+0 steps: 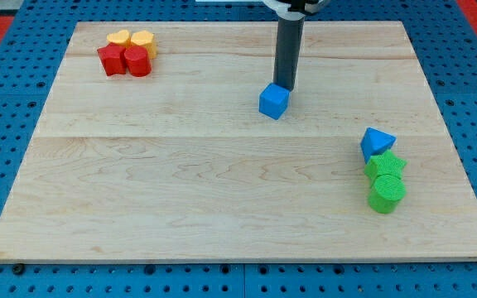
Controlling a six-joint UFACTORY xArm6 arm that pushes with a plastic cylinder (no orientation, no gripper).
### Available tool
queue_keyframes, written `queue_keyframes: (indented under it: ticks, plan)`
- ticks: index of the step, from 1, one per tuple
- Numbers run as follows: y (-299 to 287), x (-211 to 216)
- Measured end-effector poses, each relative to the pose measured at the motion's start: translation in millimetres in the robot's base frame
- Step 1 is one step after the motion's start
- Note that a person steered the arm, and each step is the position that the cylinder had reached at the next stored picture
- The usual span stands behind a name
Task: Slide the blue cube towards the blue triangle
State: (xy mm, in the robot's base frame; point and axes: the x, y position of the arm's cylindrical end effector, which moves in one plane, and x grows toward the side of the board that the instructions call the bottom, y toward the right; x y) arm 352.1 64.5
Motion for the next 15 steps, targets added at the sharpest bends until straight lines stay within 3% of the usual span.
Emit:
queue_keyframes:
  ticks: [2, 4, 6, 8, 10, 12, 15]
  plan:
    - [-76.6, -7.5]
    - [-38.1, 27.9]
    - [25.2, 27.9]
    - [42.6, 1.6]
    - [82.1, 16.0]
    - [38.9, 13.5]
    - [68.5, 41.3]
